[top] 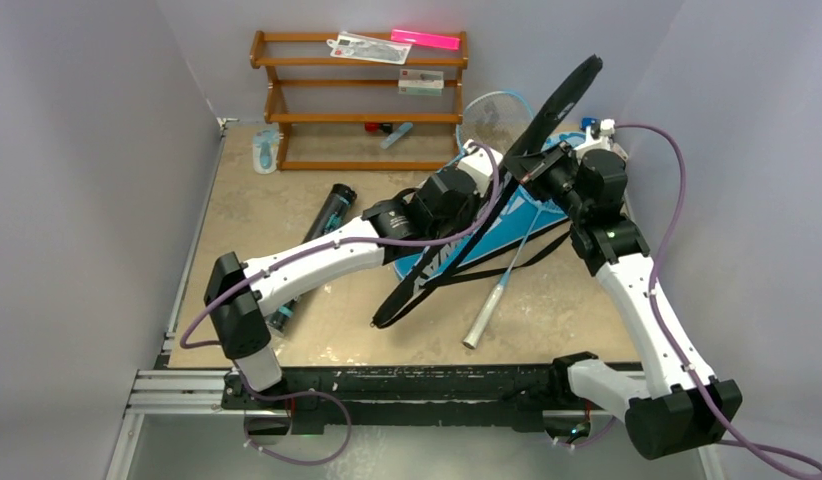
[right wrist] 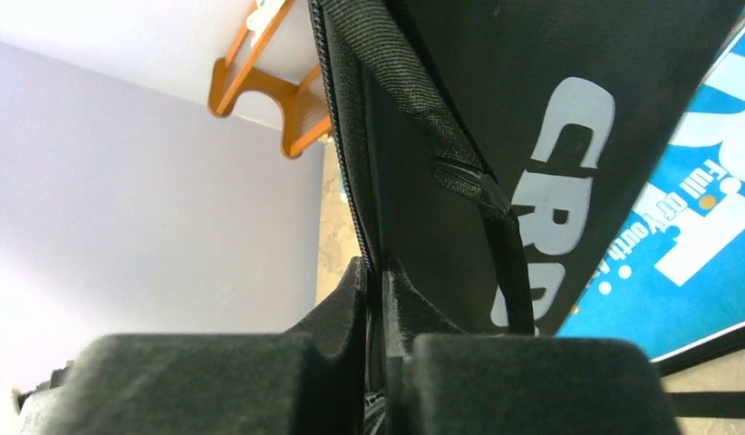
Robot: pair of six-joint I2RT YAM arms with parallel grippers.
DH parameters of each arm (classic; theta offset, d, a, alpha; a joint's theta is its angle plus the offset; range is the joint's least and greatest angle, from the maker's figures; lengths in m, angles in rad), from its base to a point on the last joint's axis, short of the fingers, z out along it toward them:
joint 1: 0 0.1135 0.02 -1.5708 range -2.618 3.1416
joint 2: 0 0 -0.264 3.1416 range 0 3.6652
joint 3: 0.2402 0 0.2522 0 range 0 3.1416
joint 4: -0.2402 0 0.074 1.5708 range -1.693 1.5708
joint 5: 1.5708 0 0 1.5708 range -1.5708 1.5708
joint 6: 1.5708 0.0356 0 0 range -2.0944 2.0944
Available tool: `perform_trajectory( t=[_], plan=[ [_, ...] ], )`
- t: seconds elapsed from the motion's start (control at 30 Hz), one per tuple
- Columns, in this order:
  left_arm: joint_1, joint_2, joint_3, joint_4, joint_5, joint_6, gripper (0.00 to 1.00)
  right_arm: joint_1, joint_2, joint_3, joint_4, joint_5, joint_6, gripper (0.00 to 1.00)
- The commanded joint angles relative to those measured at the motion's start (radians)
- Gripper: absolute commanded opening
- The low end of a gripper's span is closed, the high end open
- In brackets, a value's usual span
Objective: Pack up the badminton gear
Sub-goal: Place the racket bag at the center of the board.
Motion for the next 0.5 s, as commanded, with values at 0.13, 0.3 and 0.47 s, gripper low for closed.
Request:
perform_trajectory(
  t=[0.13,0.3,0.47],
  plan=[
    [0.057,0.001,0.22,-0.138,-0.119,0.015,0.0,0.005,-0.063,0.058,0.024,0.056,-0.042,0.48],
    [0.194,-0.132,0.191,-0.251,-0.1,-0.005,0.0,0.004,-0.111,0.066,-0.018,0.113,-0.092,0.53],
    [0.274,-0.22,0.216,-0.352,-0.198,0.065,0.0,0.004,-0.151,0.037,-0.022,0.173,-0.13,0.55]
  ],
)
